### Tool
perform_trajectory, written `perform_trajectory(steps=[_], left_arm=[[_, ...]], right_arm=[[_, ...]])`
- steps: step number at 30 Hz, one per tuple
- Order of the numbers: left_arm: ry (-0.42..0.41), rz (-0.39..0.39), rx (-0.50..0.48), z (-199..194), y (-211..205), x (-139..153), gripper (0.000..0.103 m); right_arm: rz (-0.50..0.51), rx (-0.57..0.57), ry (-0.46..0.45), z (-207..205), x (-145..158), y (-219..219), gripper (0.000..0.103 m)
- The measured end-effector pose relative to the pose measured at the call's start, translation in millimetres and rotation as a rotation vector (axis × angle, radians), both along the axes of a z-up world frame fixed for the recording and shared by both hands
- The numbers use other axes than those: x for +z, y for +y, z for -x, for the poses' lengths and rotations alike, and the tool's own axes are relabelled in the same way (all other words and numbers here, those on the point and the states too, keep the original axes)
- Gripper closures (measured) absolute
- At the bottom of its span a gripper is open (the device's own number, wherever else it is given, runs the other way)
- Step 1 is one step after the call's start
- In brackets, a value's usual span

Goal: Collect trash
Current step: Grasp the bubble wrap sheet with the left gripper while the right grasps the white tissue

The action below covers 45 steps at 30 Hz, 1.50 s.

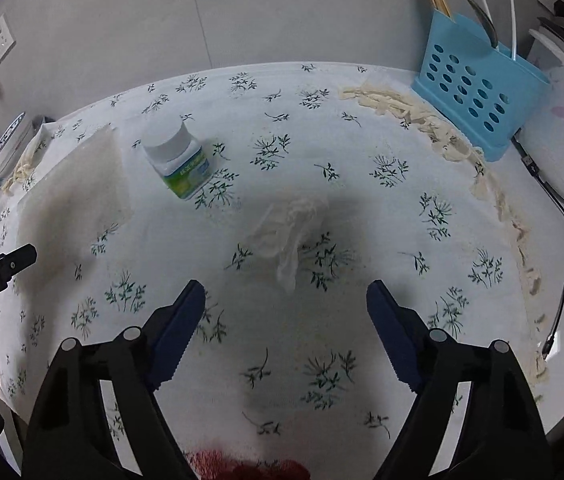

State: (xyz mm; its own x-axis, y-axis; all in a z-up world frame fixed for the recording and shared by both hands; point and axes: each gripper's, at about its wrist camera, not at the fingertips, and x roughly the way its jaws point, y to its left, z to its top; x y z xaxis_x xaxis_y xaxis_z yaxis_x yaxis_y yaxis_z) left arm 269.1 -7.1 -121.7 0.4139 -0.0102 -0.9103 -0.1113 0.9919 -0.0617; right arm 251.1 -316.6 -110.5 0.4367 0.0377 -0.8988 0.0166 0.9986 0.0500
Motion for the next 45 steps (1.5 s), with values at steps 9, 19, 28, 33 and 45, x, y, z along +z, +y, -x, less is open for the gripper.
perform_trajectory(steps=[9, 19, 28, 33, 45], left_arm=[[0.05, -0.004, 0.029, -43.6, 6.9, -18.3, 0.014], [0.124, -0.067, -0.006, -51.4, -6.3, -24.9, 0.034], [0.146, -0.111, -0.042, -61.8, -20.7, -20.9, 0.076], [0.146, -0.115, -0.055, -63.6, -24.5, -17.8, 0.092], [0.116, -0.069, -0.038, -34.8, -14.6, -3.4, 0.094]], right_arm=[[-0.015, -0.015, 0.065, -39.2, -24.0, -4.0, 0.04], [-0.002, -0.016, 0.124, -53.9, -40.2, 6.1, 0.06], [-0.021, -0.037, 0.147, -56.0, -41.0, 4.5, 0.085], [-0.034, -0.045, 0.152, -58.1, -40.2, 1.5, 0.091], [-0.026, -0.037, 0.12, -39.4, -24.7, -2.8, 0.092]])
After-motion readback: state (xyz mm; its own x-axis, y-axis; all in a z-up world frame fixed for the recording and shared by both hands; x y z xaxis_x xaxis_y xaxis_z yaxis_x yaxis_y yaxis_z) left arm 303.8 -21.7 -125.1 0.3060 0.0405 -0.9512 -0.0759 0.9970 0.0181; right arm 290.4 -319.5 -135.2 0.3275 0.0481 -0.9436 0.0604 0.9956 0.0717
